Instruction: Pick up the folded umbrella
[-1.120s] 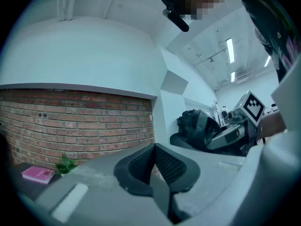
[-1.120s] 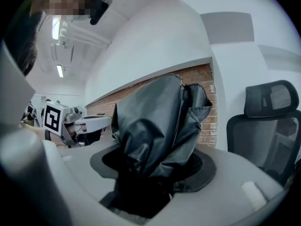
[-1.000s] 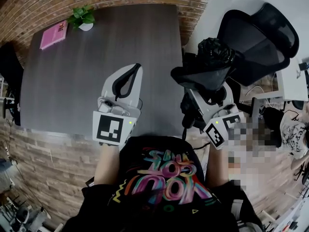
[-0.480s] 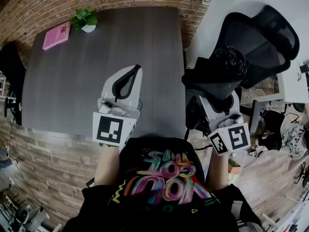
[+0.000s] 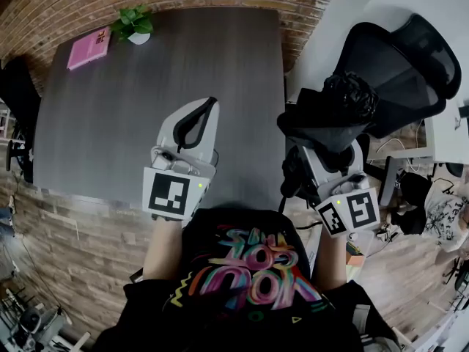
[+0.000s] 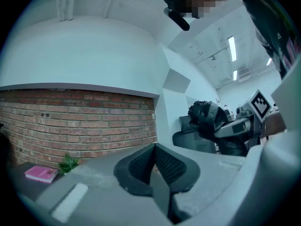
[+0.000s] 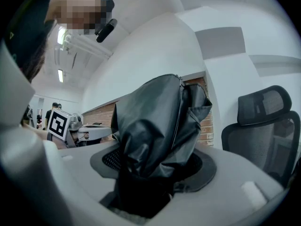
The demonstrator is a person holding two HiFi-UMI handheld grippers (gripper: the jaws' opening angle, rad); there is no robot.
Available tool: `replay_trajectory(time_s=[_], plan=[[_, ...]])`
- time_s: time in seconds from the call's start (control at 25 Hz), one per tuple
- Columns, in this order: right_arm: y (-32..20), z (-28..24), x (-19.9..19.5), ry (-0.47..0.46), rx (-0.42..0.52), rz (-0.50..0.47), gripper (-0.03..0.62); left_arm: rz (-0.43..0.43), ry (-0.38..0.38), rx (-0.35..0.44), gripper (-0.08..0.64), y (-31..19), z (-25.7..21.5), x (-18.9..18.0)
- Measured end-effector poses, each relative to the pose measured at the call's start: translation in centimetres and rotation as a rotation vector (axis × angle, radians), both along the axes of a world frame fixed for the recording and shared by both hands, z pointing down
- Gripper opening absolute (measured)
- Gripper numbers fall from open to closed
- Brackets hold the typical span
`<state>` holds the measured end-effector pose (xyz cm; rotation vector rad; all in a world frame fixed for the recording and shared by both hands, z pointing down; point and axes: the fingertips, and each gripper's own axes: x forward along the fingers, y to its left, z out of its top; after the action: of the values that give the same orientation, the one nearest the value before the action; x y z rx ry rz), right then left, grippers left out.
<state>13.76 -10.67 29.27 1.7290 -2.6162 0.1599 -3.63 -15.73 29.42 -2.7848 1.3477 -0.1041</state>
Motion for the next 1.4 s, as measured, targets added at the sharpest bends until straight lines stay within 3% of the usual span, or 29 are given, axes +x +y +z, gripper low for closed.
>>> replay_trajectory(time_s=[1.4], plan=[[-0.28, 0.61, -0.38, 0.007, -0.021, -0.028, 0.288, -0.027, 0.002, -0.020, 0.002, -0.53, 0.62, -0.36]])
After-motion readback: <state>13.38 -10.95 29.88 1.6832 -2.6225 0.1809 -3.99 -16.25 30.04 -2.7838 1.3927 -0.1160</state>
